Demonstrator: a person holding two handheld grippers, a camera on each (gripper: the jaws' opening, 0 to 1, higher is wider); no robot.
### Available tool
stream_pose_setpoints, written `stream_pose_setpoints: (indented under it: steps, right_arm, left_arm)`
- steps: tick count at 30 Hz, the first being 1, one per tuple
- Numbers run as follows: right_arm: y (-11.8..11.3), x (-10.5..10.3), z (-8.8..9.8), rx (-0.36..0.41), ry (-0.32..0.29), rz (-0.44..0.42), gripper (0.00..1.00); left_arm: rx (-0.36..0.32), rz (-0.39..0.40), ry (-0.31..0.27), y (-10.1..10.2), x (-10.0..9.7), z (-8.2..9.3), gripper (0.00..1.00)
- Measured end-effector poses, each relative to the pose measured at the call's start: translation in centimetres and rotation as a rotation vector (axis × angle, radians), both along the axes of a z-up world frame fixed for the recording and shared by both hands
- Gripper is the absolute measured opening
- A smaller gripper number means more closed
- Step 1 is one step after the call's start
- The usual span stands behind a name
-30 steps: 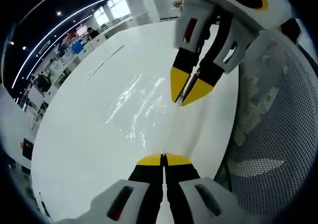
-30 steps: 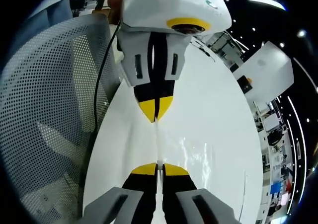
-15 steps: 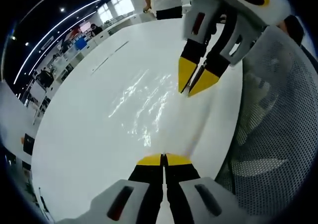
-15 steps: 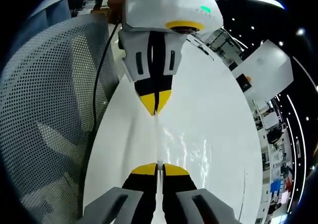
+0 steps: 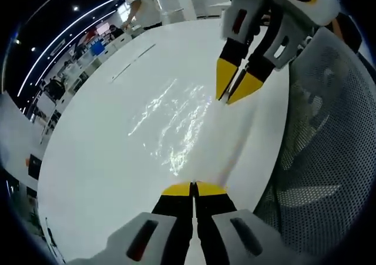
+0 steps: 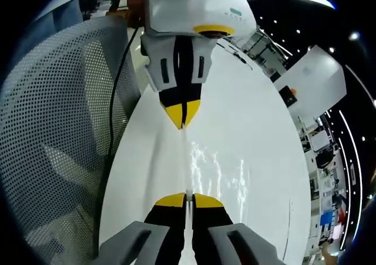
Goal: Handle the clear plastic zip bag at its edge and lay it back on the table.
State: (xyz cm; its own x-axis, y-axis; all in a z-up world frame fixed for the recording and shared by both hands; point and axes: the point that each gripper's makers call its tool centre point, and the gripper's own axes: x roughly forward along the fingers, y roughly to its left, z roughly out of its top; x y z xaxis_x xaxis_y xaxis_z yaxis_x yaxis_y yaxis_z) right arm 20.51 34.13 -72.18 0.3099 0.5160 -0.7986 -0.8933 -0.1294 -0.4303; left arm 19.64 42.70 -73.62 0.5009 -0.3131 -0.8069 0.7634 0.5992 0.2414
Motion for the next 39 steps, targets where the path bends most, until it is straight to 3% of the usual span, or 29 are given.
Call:
stream_pose_setpoints:
  steps: [33,39]
  right_arm:
    - [-2.2,0.2,0.0,-0.015,-0.001,-0.062,0.0]
    - [-2.6,0.2,0.1,-0.016,-0.003,-0.07,0.0]
  left_arm:
    - [0.013,0.025,0.003,1.3,0.6,-1.4,0.0]
    - [0.011,0.03,-0.001,1.3,0.2,-0.9,0.0]
